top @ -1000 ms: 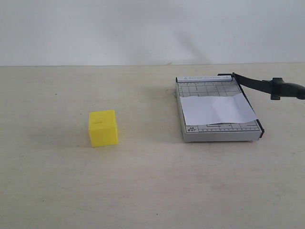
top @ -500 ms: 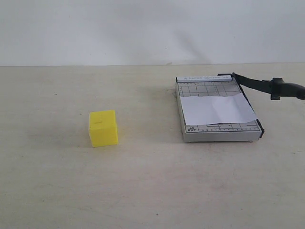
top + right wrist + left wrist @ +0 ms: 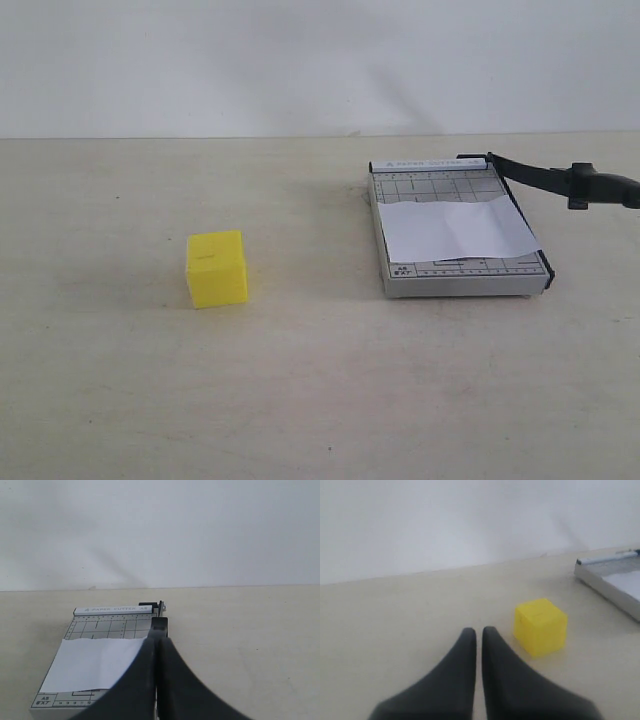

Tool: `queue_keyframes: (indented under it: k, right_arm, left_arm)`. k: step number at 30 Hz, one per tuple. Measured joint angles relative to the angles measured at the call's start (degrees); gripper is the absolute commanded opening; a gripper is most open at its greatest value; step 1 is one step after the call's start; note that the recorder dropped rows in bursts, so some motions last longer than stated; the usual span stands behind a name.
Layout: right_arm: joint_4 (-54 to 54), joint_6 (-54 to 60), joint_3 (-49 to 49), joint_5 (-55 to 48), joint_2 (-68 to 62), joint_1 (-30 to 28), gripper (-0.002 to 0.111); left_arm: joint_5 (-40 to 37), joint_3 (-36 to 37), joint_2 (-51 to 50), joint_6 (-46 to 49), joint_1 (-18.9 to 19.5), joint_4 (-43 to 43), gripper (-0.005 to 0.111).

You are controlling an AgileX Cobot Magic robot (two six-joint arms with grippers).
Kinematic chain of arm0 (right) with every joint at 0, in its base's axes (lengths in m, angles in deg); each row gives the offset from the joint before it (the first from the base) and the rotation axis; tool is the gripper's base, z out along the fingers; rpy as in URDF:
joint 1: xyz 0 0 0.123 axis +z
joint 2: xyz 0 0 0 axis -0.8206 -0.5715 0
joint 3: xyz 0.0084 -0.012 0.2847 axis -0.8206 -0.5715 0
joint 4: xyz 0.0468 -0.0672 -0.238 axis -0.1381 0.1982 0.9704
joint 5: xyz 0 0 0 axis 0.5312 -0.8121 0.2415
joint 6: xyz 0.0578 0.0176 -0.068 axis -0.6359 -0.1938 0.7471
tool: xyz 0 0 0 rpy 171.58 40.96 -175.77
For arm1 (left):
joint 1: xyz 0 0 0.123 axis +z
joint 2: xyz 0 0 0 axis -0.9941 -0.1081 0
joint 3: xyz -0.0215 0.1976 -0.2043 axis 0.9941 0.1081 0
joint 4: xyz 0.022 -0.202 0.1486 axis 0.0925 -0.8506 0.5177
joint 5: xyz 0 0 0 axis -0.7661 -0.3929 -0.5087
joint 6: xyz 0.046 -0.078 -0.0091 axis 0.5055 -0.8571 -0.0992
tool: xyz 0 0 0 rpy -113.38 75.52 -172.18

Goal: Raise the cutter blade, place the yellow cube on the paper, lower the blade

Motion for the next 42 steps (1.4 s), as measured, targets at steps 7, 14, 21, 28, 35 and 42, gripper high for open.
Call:
queue_keyframes:
  k: [7, 14, 21, 28, 35, 42]
  right_arm:
    - [0.0, 0.0, 0.0, 0.0, 0.0, 0.0, 0.0]
    - [0.0, 0.0, 0.0, 0.0, 0.0, 0.0, 0.0]
    - [0.0, 0.0, 0.0, 0.0, 0.0, 0.0, 0.0]
    - [0.0, 0.0, 0.0, 0.0, 0.0, 0.0, 0.0]
    - [0.0, 0.0, 0.0, 0.0, 0.0, 0.0, 0.0]
    - [0.0, 0.0, 0.0, 0.0, 0.0, 0.0, 0.0]
  left_arm:
    - [32.6, 0.0, 0.1, -0.2, 0.0, 0.0, 0.005]
    - [42.1, 0.0, 0.1, -1.1, 0.0, 0.2, 0.005]
    - [47.1, 0.0, 0.1, -12.4, 0.0, 9.1, 0.005]
    - [48.4, -0.3, 0.1, -23.2, 0.0, 16.4, 0.005]
    - [23.0, -11.8, 0.1, -54.9, 0.0, 44.4, 0.005]
    - [24.7, -24.6, -9.2, -93.6, 0.0, 86.0, 0.005]
